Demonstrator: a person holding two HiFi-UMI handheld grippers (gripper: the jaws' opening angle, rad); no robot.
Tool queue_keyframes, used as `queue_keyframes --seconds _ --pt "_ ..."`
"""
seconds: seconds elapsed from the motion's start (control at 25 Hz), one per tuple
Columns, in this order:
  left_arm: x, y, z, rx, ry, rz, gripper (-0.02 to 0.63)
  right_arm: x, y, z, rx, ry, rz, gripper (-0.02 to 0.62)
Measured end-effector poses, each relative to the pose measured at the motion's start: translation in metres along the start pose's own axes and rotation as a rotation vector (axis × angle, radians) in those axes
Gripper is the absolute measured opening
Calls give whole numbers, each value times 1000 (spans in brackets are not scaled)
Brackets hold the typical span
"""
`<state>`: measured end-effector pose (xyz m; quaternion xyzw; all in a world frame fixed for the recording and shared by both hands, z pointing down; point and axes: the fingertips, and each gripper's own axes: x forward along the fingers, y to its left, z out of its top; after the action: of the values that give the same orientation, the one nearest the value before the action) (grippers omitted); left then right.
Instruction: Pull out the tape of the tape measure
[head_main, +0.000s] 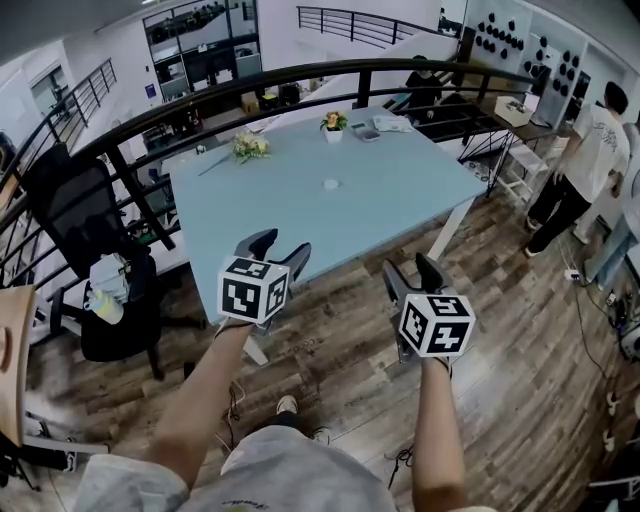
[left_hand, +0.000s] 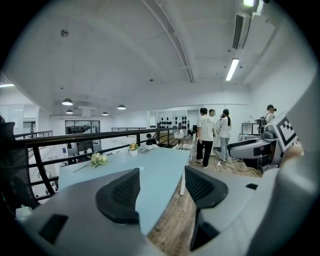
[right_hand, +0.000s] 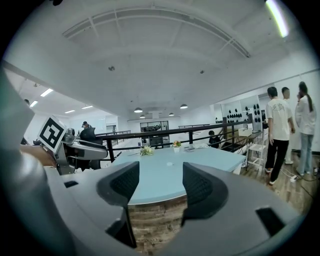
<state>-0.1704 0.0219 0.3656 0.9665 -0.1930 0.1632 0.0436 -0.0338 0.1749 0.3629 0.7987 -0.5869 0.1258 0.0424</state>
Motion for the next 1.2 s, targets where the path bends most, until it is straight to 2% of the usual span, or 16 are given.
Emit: queue_keyframes --seconds 0.44,0.76,1.2 --pt "44 8 9 -11 -12 16 281 36 -28 -1 -8 21 8 255" --pt "96 47 13 -29 -9 32 281 98 -43 5 -29 36 28 255" --pt "181 111 41 -32 9 58 281 209 -68 31 -22 58 70 255"
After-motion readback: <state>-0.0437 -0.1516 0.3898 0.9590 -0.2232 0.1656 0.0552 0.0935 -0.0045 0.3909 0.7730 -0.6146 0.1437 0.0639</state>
